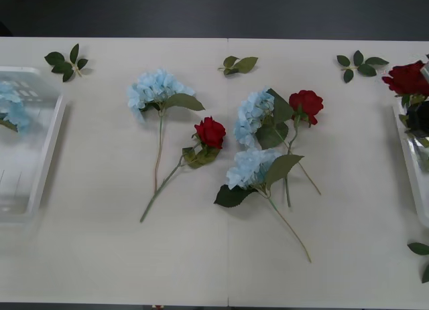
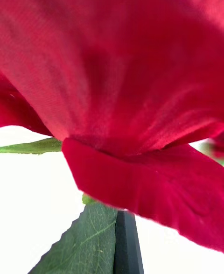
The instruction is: Put the red flowers into the right box and the blue flowers into the left box
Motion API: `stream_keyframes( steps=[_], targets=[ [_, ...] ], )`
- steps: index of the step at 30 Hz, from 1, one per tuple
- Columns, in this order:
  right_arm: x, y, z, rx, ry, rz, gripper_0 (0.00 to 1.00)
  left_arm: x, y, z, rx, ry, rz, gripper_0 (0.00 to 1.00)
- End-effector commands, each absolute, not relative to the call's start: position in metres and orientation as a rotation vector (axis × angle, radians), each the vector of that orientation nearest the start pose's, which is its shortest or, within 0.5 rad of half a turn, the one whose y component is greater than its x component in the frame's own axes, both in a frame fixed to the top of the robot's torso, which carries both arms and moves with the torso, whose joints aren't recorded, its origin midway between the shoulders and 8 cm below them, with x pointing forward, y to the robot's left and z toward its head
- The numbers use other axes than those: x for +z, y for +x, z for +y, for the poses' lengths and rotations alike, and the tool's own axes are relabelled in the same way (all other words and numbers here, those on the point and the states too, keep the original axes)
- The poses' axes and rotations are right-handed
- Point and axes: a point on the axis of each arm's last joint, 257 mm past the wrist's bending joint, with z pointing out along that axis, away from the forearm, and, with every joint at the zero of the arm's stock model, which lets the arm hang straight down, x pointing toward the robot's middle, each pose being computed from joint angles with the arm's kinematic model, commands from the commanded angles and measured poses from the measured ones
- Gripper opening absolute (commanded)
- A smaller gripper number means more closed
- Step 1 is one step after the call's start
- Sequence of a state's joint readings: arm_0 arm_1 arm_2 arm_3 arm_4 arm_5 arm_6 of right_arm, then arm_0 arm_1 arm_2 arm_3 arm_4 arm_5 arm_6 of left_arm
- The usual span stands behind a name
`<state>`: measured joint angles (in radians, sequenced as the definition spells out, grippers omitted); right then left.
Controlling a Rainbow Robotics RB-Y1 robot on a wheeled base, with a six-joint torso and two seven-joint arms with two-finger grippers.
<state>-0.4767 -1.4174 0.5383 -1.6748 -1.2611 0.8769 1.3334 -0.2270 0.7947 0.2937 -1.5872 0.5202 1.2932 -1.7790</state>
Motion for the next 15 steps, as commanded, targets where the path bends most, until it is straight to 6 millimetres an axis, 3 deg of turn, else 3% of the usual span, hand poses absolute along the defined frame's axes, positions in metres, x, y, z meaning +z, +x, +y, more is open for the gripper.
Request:
stream_keyframes(
  steps=[1,8,15],
  targets=[
    [-0.166,0.498,-0.473,-0.058,-0.016,2.494,0.00,-0.173,0.487,0.538,0.443,0.160,2.409,1.00],
    [-0.169,0.501,-0.561,-0.197,0.179,2.458,0.00,-0.155,0.486,0.494,0.372,0.266,2.399,1.00],
    [-0.189,0.500,-0.616,-0.288,0.296,2.412,0.00,-0.147,0.488,0.443,0.297,0.386,2.365,1.00]
  ],
)
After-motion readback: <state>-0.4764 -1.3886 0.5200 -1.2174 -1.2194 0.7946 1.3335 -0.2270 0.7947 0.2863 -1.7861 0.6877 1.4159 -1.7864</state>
